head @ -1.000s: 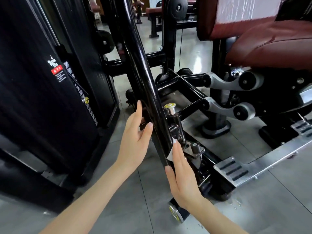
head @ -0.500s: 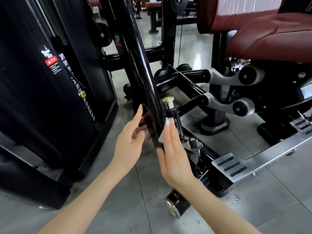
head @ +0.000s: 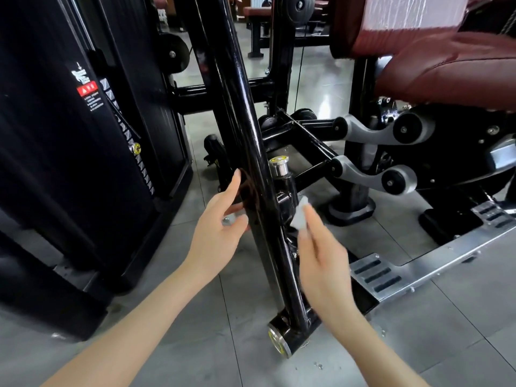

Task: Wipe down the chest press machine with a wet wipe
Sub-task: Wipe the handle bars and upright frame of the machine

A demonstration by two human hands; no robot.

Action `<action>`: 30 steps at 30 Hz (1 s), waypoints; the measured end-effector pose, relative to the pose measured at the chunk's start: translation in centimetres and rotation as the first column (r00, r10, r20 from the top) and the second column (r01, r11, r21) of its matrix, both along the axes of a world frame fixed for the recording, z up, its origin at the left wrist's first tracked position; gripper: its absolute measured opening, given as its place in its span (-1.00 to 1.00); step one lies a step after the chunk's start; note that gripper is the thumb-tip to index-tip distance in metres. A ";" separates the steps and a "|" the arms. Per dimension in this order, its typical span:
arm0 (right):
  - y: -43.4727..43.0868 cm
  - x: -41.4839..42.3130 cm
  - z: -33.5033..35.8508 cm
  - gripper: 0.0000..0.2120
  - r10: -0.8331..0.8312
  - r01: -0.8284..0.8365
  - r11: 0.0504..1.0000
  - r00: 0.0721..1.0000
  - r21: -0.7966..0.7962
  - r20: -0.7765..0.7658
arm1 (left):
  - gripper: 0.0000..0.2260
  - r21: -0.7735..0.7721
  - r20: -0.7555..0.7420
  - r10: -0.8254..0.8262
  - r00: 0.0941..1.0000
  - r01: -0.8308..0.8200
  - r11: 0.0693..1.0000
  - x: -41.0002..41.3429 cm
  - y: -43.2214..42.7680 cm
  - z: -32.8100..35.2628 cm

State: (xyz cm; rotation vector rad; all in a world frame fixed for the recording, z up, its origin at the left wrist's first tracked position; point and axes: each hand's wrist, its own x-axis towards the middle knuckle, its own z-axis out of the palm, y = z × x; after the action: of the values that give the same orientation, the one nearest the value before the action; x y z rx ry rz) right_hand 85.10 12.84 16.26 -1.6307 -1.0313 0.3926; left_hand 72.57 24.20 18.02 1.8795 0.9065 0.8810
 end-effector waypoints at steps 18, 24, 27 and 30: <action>9.1 7.8 2.5 -0.83 0.196 -0.203 0.979 0.912 0.020 -0.359 | -0.29 -0.024 -0.064 -0.113 0.991 0.112 0.993 -0.5 0.1 0.6; 12.1 9.8 4.3 -0.80 0.356 -0.410 0.907 0.869 -0.095 -0.344 | -0.28 -0.013 -0.076 -0.106 0.991 0.106 0.994 -0.7 0.4 0.5; 12.6 10.5 5.1 -0.68 0.419 -0.522 0.835 0.807 -0.174 -0.416 | -0.26 -0.008 -0.079 -0.099 0.992 0.098 0.995 -0.5 0.4 0.3; 12.2 9.4 5.0 -0.73 0.344 -0.412 0.903 0.866 -0.127 -0.364 | -0.25 -0.013 -0.078 -0.091 0.993 0.091 0.996 -0.4 0.4 0.1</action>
State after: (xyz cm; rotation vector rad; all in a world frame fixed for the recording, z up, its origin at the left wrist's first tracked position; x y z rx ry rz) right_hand 94.50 25.03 21.22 -1.4597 -1.0737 1.0352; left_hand 72.20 24.62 18.07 1.9434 0.8633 0.7512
